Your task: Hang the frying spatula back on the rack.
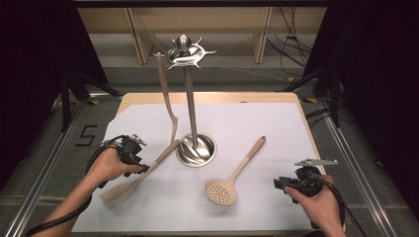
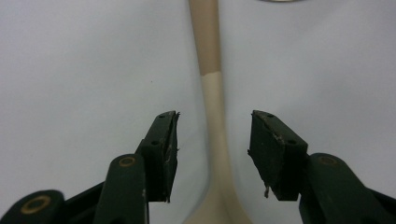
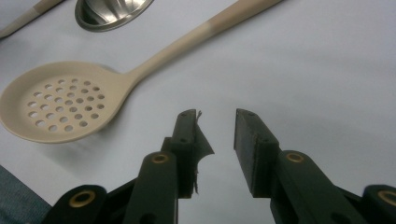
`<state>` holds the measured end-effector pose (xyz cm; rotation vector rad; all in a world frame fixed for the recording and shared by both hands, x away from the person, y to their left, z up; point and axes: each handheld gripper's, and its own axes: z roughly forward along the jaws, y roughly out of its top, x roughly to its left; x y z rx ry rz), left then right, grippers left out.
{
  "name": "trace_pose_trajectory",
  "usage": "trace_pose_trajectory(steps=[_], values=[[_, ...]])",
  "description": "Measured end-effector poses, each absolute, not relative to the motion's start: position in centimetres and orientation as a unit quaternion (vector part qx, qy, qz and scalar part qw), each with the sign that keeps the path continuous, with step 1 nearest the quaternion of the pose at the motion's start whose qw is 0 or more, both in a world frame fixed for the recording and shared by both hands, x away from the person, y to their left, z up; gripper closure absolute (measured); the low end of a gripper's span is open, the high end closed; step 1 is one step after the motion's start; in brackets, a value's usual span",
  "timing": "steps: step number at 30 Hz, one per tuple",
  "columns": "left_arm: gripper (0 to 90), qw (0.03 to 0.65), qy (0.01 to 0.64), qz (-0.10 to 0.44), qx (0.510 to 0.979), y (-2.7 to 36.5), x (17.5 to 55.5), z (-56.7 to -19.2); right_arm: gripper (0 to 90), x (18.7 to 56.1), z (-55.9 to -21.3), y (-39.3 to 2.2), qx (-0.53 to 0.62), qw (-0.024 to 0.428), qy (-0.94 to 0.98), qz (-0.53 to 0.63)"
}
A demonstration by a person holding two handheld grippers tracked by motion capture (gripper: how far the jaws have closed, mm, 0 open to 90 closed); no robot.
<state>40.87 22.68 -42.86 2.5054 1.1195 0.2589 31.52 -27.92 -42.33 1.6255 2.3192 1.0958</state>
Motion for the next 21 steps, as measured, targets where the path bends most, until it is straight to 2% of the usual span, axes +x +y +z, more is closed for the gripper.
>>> trace_pose_trajectory(steps=[14, 19, 21], values=[[52.3, 0.167, 0.395, 0.069, 0.901, 22.0, 42.3, -43.9, 69.9, 32.1, -42.4, -27.6, 0.537, 0.032, 0.765, 0.353], [53.0, 0.145, 0.383, 0.064, 0.91, 21.8, 42.7, -44.1, 69.9, 32.1, -42.5, -27.4, 0.527, 0.055, 0.767, 0.362], [53.1, 0.141, 0.387, 0.058, 0.909, 21.8, 42.8, -44.4, 70.0, 32.1, -42.3, -27.5, 0.523, 0.043, 0.772, 0.359]])
